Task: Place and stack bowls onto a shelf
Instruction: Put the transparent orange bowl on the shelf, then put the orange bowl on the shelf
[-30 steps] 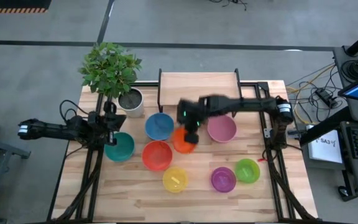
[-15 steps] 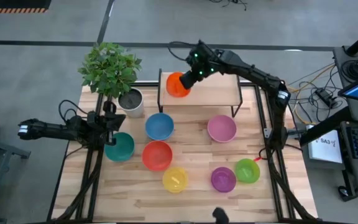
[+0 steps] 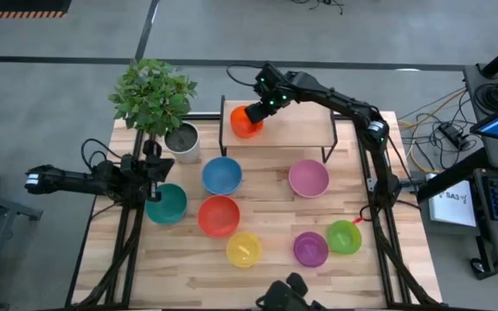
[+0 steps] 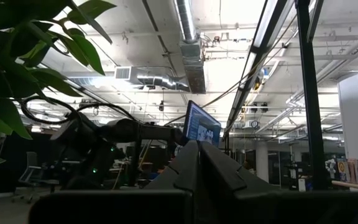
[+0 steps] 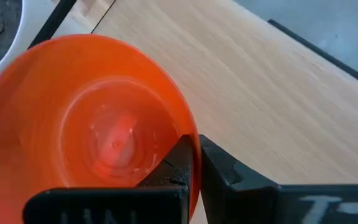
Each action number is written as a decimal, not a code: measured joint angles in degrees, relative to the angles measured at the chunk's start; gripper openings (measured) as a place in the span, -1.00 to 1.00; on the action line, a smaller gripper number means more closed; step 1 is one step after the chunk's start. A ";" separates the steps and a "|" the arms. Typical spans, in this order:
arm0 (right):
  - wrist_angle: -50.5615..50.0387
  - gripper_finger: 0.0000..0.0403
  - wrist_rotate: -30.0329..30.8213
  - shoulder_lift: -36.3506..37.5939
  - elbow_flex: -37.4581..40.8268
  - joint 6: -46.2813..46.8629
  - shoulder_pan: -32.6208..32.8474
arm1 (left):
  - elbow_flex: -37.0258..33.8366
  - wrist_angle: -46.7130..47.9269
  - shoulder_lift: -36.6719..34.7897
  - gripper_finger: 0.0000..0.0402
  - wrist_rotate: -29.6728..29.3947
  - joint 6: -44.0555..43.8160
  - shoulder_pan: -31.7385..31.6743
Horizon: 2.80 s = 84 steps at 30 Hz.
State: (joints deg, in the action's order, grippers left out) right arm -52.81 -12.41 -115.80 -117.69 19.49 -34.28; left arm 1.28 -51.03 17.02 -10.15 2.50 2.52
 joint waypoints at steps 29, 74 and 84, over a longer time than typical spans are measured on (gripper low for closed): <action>2.46 -0.06 0.56 7.70 0.02 1.57 -0.56 | 0.00 -0.44 -0.02 -1.00 0.00 0.02 -0.02; -18.86 -0.15 9.75 15.18 23.97 10.74 40.74 | 0.00 -0.66 -0.07 -1.00 0.00 0.02 0.00; -1.35 -0.15 17.32 15.27 31.36 -5.76 46.94 | 0.00 -0.63 -0.03 -1.00 -0.53 0.02 0.00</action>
State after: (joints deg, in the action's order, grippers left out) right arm -54.16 4.91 -100.53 -86.33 13.73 12.66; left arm 1.28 -51.66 16.99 -10.69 2.52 2.52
